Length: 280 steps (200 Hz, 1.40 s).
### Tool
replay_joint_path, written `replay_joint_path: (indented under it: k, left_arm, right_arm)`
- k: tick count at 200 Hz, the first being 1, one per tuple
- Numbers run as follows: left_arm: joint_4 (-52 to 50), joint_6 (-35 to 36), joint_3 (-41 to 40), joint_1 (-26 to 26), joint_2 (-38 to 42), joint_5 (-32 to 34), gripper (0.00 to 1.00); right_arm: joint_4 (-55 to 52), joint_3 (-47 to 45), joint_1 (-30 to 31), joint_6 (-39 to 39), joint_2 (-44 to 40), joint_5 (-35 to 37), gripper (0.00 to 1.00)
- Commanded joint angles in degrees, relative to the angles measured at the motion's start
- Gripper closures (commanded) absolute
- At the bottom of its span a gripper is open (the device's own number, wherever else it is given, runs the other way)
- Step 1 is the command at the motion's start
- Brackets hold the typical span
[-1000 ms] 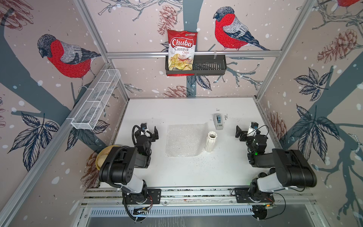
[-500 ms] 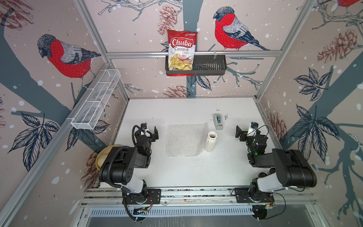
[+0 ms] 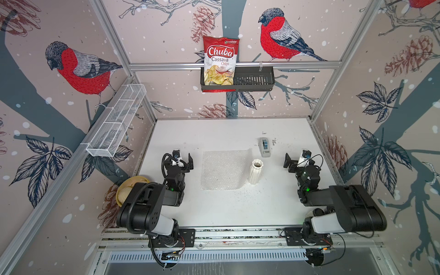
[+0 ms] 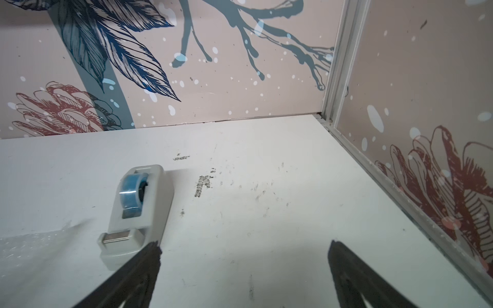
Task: Wrap vases in bubble wrap
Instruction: Adjust the bubble wrap at the center of the board.
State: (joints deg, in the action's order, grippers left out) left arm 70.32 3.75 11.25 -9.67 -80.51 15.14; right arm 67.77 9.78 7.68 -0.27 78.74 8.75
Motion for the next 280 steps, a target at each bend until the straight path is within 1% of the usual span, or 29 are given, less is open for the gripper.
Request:
replay_joint_path:
  k: [1, 8, 25, 32, 40, 48, 51, 55, 58, 62, 66, 72, 77, 82, 86, 97, 104, 116, 125, 140, 149, 166, 185, 200, 215, 233, 242, 254, 280]
  left_arm:
    - [-5.27, 4.24, 1.02, -4.78, 9.49, 5.2, 0.03]
    - [-11.45, 1.86, 2.52, -5.7, 13.57, 3.78, 0.03]
    - [-28.91, -11.2, 8.15, -5.88, 21.1, 1.52, 0.03]
    - [-35.94, -15.29, 10.57, -5.88, 23.53, 0.52, 0.03]
    - [-43.27, -19.33, 12.95, -5.88, 25.46, -0.83, 0.03]
    - [-48.03, -21.82, 14.55, -5.88, 27.05, -2.68, 0.03]
    - [-49.36, -22.81, 14.81, -5.83, 27.66, -3.19, 0.03]
    - [-50.66, -24.28, 14.94, -5.88, 28.51, -3.47, 0.03]
    - [-51.2, -25.67, 14.88, -5.88, 29.2, -3.46, 0.03]
    - [-51.54, -27.35, 14.47, -5.88, 30.14, -2.88, 0.03]
    - [-51.47, -29.06, 13.84, -5.88, 31.2, -1.82, 0.03]
    - [-51.23, -32.29, 12.52, -5.79, 32.98, 0.42, 0.03]
    - [-51.38, -36.44, 11.21, -5.76, 34.29, 3.64, 0.03]
    - [-50.59, -39.18, 9.86, -5.45, 35.93, 4.58, 0.03]
    - [-48.99, -39.54, 8.72, -4.93, 37.23, 3.52, 0.03]
    - [-41.6, -36.01, 5.65, -4.22, 39.48, -3.38, 0.03]
    - [-38.92, -35.34, 4.87, -4.28, 39.65, -7.29, 0.05]
    - [-37.72, -35.15, 5.98, -5.23, 36.87, -12.76, 0.11]
    - [-38.9, -34.11, 8.05, -7.36, 33.12, -14.48, 0.14]
    - [-39.3, -31.29, 11.16, -12.46, 25.99, -13.8, 0.18]
    - [-38.6, -30.24, 12.88, -15.37, 21.81, -12.82, 0.19]
    - [-36.52, -30.22, 16.5, -18.35, 13.98, -13.81, 0.18]
    - [-33.11, -31.86, 20.56, -18.74, 4.86, -17.49, 0.19]
    - [-31.63, -33.06, 24.09, -18.8, -2.35, -20.22, 0.2]
    - [-32.01, -34.16, 28.32, -18.79, -9.19, -23.62, 0.23]
    - [-34.09, -35.42, 33.36, -18.97, -16.4, -27.06, 0.27]
    - [-34.42, -35.97, 34.94, -18.97, -19.08, -28.4, 0.29]
    - [-33.99, -36.75, 35.76, -19.07, -21.62, -29.26, 0.29]
    - [-33.42, -37.78, 35.42, -19.16, -24.37, -28.47, 0.3]
  right_arm:
    - [-14.07, 6.12, 3.22, -2.05, -6.94, 13.7, 0.0]
    - [-21.12, 9.72, 3.68, -0.03, -9.32, 15.0, 0.0]
    - [-35.27, 18.16, 3.92, 6.0, -10.74, 16.08, 0.0]
    - [-40.14, 21.41, 3.83, 10.29, -10.71, 16.91, 0.0]
    - [-46.84, 24.94, 3.74, 17.92, -10.4, 20.14, 0.0]
    - [-54.16, 27.85, 3.47, 28.17, -9.6, 25.89, 0.0]
    - [-56.94, 28.57, 3.23, 33.51, -9.32, 28.25, 0.01]
    - [-60.17, 29.74, 2.41, 38.02, -8.96, 29.01, 0.0]
    - [-61.72, 30.37, 1.59, 39.35, -8.76, 27.92, 0.01]
    - [-62.74, 30.98, 0.16, 39.25, -8.69, 25.09, 0.01]
    - [-63.37, 31.43, -1.23, 38.9, -8.73, 20.34, 0.01]
    - [-63.88, 31.61, -2.75, 39.06, -9.02, 15.27, 0.01]
    - [-63.79, 31.46, -3.33, 39.16, -9.56, 12.54, 0.01]
    - [-63.25, 30.87, -3.33, 38.61, -10.39, 10.3, 0.01]
    - [-62.53, 30.19, -3.06, 37.77, -11.26, 8.47, 0.01]
    - [-59.5, 27.66, -0.63, 35.29, -14.49, 5.56, 0.01]
    - [-57.49, 25.96, 1.36, 32.9, -16.58, 3.34, 0.01]
    - [-55.92, 23.91, 5.06, 29.92, -19.94, 1.16, 0.01]
    - [-55.89, 22.88, 8.16, 28.09, -22.07, 0.41, 0.01]
    - [-56.97, 21.51, 13.41, 25.24, -25.51, 1.52, 0.0]
    - [-57.75, 20.76, 16.47, 23.78, -27.64, 1.99, 0.0]
    - [-59.17, 19.49, 21.9, 21.4, -31.68, 2.53, 0.0]
    - [-60.19, 17.94, 27.9, 20.16, -36.1, 3.95, 0.0]
    - [-59.37, 15.92, 31.85, 19.79, -38.19, 3.63, 0.0]
    - [-58.51, 14.28, 35.66, 19.8, -38.26, 4.93, 0.0]
    - [-57.62, 13.38, 39.79, 18.99, -36.65, 8.25, 0.0]
    - [-57.34, 13.42, 41.49, 18.45, -35.74, 10.1, 0.0]
    - [-56.52, 13.13, 43.12, 18.0, -34.82, 12.32, 0.0]
    - [-53.31, 11.22, 43.77, 18.64, -32.63, 12.68, 0.0]
